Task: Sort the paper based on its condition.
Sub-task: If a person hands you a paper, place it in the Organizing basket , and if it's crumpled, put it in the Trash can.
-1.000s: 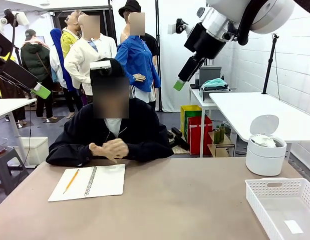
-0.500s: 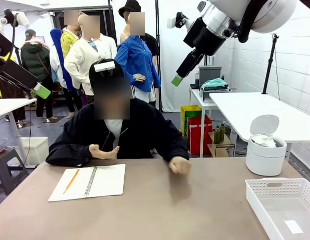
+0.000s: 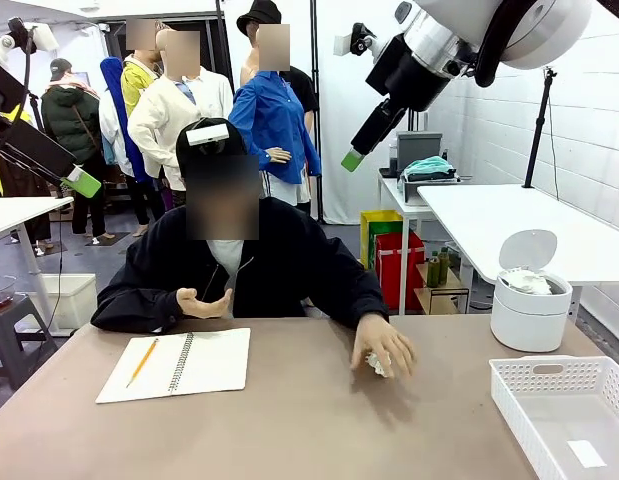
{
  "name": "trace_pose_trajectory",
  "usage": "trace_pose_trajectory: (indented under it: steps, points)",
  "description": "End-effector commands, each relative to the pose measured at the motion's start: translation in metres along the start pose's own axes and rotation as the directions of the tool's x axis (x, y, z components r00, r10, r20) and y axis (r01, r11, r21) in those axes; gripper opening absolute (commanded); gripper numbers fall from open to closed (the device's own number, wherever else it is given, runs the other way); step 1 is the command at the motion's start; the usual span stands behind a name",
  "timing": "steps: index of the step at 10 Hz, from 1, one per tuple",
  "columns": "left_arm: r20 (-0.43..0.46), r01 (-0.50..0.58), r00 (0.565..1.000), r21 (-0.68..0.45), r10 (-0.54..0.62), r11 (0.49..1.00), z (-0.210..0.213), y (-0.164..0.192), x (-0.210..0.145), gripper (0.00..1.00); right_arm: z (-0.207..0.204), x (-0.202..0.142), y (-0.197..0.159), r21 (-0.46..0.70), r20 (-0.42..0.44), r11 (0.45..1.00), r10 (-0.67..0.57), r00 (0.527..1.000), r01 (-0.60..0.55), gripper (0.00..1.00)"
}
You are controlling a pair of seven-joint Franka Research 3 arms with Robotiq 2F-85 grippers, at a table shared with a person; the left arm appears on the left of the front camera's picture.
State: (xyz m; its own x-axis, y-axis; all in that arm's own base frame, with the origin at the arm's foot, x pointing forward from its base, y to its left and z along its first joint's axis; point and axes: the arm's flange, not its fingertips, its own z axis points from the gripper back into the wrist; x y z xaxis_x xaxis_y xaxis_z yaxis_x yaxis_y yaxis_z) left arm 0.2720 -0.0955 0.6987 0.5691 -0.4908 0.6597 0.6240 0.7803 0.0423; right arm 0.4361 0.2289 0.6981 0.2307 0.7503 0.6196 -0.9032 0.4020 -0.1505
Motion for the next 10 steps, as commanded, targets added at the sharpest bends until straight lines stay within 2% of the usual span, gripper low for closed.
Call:
trace_pose_trajectory:
  steps: [1,6,7,8,10]
  points:
    - [0.0,-0.001,1.0,0.003,0.001,1.0,0.001,0.0,0.0,1.0,0.001,0.0,0.0,0.001,-0.001,1.0,0.001,1.0,-0.001,1.0]
    - [0.0,-0.001,1.0,0.003,0.001,1.0,0.001,0.0,0.0,1.0,0.001,0.001,0.0,-0.001,0.002,1.0,0.001,1.0,-0.001,1.0]
    - [0.0,-0.001,1.0,0.003,0.001,1.0,0.001,0.0,0.0,1.0,-0.023,-0.002,-0.001,0.126,-0.232,0.989,-0.041,0.972,0.072,1.0]
    - [0.0,-0.001,1.0,0.003,0.001,1.0,0.001,0.0,0.0,1.0,-0.048,-0.01,-0.005,0.168,-0.407,0.978,-0.045,0.912,0.123,1.0]
    - [0.0,-0.001,1.0,0.003,0.001,1.0,0.001,0.0,0.0,1.0,-0.082,-0.023,0.005,0.222,-0.541,0.967,0.014,0.841,0.127,1.0]
